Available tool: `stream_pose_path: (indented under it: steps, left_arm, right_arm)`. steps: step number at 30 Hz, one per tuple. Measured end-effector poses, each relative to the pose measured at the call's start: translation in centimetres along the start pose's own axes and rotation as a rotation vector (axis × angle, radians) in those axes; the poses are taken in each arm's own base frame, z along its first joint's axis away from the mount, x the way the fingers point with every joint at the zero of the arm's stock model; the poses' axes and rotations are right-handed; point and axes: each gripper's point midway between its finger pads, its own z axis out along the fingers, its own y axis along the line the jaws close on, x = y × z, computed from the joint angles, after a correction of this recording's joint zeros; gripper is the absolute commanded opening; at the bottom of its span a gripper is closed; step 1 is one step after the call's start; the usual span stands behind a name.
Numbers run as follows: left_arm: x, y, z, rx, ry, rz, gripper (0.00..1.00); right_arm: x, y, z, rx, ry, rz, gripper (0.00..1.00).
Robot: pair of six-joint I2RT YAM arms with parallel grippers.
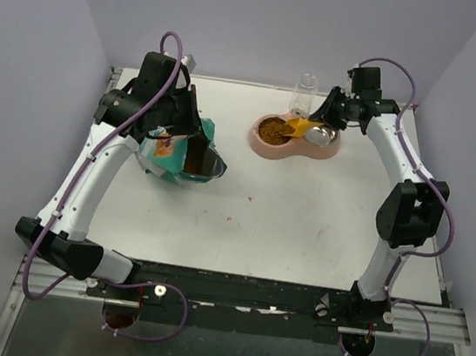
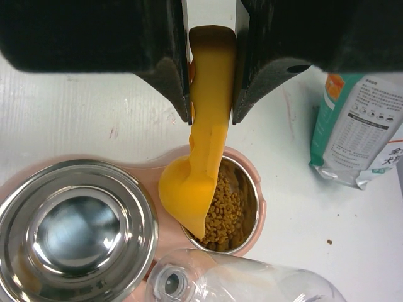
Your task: Serve the pet food
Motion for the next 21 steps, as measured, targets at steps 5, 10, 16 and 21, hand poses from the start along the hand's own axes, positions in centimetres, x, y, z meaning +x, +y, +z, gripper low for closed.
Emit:
stream_pose_path:
  steps: [5,10,16,21]
  left_arm:
    - [0.0,0.0,0.0,0.000,0.000,0.000,0.00]
    - [0.0,0.0,-0.1,0.000,-0.002,0.000,0.00]
    - [0.0,0.0,-0.2,0.001,-0.005,0.000,0.00]
    - [0.0,0.0,-0.2,0.001,-0.004,0.000,0.00]
  right_arm:
    - [-0.1,1.2,-0.1,0.037,-0.006,-0.075,0.01]
    - [0.3,2.3,0.1,0.071,-0.001,-0.145,0.01]
    - [0.8,3.5,0.0,0.112,0.001,-0.228,0.01]
    - [0.4,4.2,-0.7,0.146,-0.023,-0.276,0.01]
